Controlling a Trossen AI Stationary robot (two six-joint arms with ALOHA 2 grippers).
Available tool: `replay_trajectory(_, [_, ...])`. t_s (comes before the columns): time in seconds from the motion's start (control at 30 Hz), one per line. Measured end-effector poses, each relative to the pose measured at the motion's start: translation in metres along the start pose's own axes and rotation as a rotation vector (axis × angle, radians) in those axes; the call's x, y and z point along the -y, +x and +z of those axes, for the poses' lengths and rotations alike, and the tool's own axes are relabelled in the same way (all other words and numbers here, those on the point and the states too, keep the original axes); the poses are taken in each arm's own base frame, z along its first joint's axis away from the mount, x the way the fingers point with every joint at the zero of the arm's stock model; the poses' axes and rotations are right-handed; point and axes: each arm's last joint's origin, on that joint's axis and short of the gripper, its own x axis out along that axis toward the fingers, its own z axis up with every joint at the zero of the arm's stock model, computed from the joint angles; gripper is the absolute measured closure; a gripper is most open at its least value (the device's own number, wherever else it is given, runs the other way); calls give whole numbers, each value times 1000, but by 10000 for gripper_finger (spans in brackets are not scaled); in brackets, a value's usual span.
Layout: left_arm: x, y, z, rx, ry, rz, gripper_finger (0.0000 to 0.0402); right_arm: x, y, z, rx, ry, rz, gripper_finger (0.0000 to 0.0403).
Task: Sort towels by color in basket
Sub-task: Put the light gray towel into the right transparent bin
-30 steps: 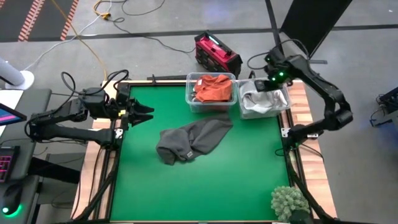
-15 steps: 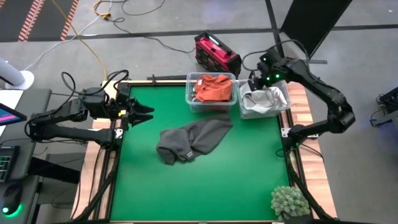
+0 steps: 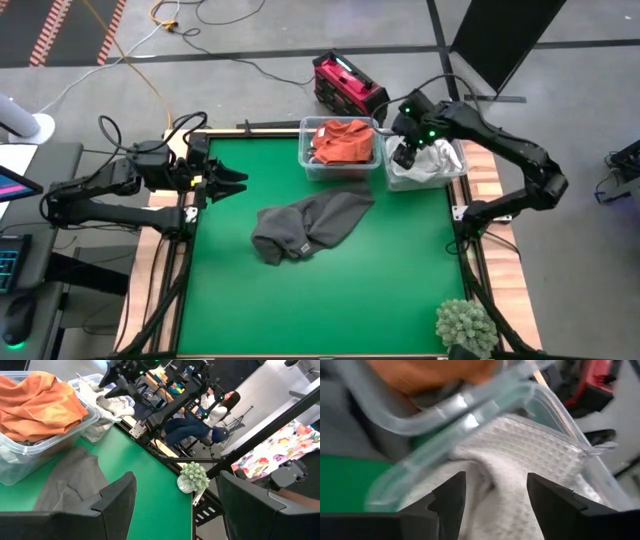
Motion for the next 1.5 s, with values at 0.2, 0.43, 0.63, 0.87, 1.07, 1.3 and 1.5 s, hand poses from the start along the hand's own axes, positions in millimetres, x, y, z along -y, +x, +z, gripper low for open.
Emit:
replay_trajectory(0.2, [0,0,0,0,0,0,136,2,27,5,-110,-116,-21,209])
replay_trajectory(0.43, [0,0,0,0,-19,0,136,5,57,-1,-305,-92,93,360])
replay_trajectory(0.63, [0,-1,0,-4,-19,-8,136,8,48,-23,-494,33,287,372])
replay_trajectory(0.87, [0,-1,0,-4,-11,-9,136,31,45,-26,-429,201,257,379])
replay_trajectory(1.07, [0,-1,0,-9,-17,-15,136,46,44,-32,-445,382,215,312])
replay_trajectory(1.3, [1,-1,0,-14,1,-21,136,63,35,-52,-591,654,179,211])
replay_trajectory(1.5, [1,-1,0,-18,4,-26,136,65,25,-53,-584,707,130,166])
